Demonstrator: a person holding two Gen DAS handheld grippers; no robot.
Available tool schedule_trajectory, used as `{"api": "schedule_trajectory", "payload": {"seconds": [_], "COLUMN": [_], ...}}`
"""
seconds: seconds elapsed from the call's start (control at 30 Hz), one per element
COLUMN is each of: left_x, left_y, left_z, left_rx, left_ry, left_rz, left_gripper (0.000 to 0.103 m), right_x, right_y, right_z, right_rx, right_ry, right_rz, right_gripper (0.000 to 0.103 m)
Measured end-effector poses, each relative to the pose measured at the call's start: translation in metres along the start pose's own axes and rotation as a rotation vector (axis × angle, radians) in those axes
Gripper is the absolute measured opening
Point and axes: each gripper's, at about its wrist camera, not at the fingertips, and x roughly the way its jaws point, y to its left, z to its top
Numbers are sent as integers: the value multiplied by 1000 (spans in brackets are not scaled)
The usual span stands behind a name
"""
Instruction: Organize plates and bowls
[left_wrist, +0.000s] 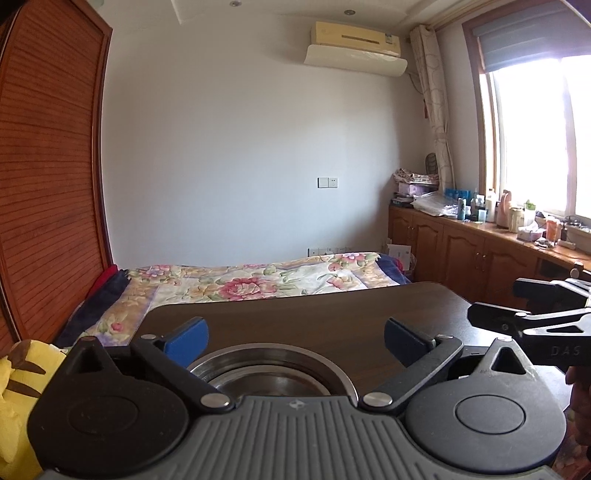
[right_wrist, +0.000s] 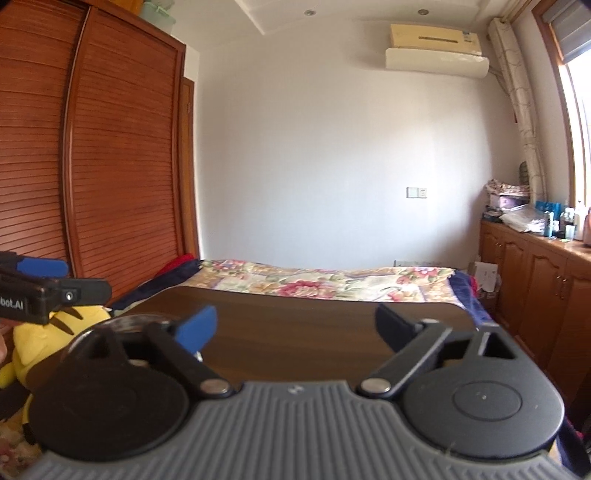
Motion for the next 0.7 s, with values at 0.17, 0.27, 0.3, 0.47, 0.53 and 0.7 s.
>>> {"api": "schedule_trajectory", "payload": {"seconds": [0.17, 0.27, 0.3, 0.47, 0.53, 0.7], "left_x": [1, 0, 0, 0, -1, -3], "left_y": [-5, -9, -11, -16, -17, -20], "left_z": [-1, -2, -2, -2, -3, -7], "left_rx": [-1, 9, 13, 28, 34, 39], "left_ry": [8, 10, 11, 11, 1, 3], "left_rz": [-7, 1, 5, 21, 30, 38], "left_gripper": [103, 103, 103, 103, 103, 103], "right_x": [-4, -6, -6, -7, -8, -14], "right_y": [-4, -6, -7, -8, -9, -8], "right_z": [-5, -7, -7, -8, -8, -8], "right_rx": [17, 22, 25, 27, 30, 31], "right_ry": [-6, -5, -4, 8, 9, 0], "right_rz": [-21, -41, -47, -87, -97, -122], "right_gripper": [103, 103, 103, 103, 103, 103]}}
